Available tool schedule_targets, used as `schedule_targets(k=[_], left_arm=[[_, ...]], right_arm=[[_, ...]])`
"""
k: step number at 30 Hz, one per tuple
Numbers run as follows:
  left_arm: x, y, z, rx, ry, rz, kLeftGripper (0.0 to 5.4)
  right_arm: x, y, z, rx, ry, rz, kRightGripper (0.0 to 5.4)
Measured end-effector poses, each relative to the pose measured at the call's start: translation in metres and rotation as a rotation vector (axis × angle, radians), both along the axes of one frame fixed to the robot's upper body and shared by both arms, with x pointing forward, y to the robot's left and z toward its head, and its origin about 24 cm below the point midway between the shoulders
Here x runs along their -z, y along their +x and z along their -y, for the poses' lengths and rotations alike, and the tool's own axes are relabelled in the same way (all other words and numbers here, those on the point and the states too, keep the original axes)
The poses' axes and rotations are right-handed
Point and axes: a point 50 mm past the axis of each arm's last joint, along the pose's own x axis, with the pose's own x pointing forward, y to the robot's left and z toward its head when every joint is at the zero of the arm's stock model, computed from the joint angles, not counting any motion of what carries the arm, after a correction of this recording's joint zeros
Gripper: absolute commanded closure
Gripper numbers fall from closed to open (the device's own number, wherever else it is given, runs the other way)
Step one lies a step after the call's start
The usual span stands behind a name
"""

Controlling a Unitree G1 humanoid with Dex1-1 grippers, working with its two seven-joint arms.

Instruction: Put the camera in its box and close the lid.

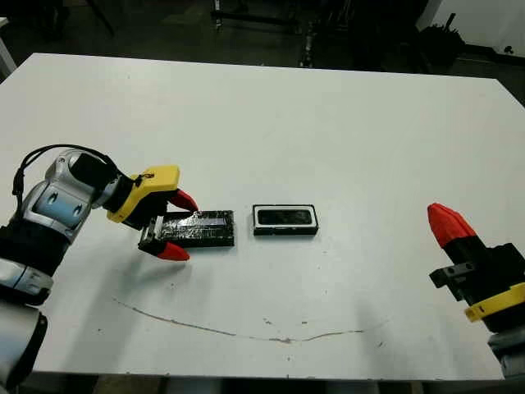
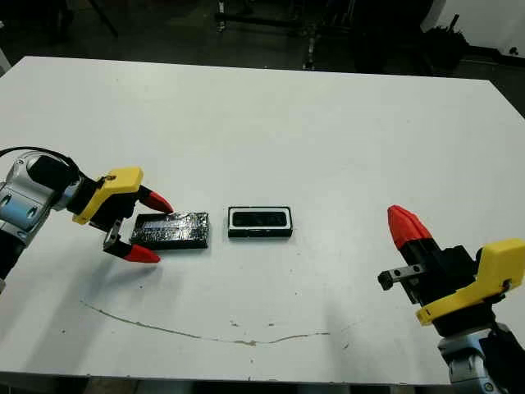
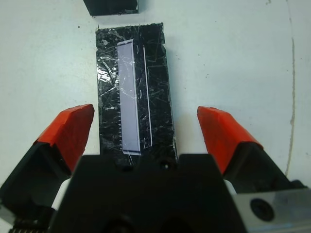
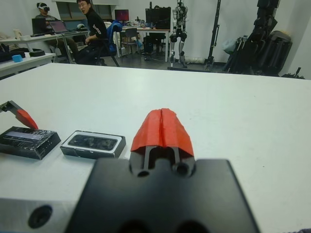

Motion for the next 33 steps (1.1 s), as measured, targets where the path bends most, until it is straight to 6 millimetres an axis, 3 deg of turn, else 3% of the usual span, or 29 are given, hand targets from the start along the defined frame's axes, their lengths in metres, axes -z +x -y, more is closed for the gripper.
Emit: schedule_targets(k=[6, 21, 33], left_arm=[[-0.0019, -0.0003, 0.0046, 0.019, 0.029, 0.025, 0.18], [0.0019, -0.0052, 0.0077, -0.007, 0.029, 0.089, 2.24], [0.0048, -0.0051, 0.0025, -0.059, -0.033, 0.087, 2.24]], right_arm=[[-0.0004, -0.0002, -0.0009, -0.015, 0.017, 0.004, 5.40], [-0.0013, -0.0004, -0.0002, -0.020, 0.022, 0.021, 5.40], [-0.0018, -0.0004, -0.0001, -0.022, 0.023, 0.024, 5.40]])
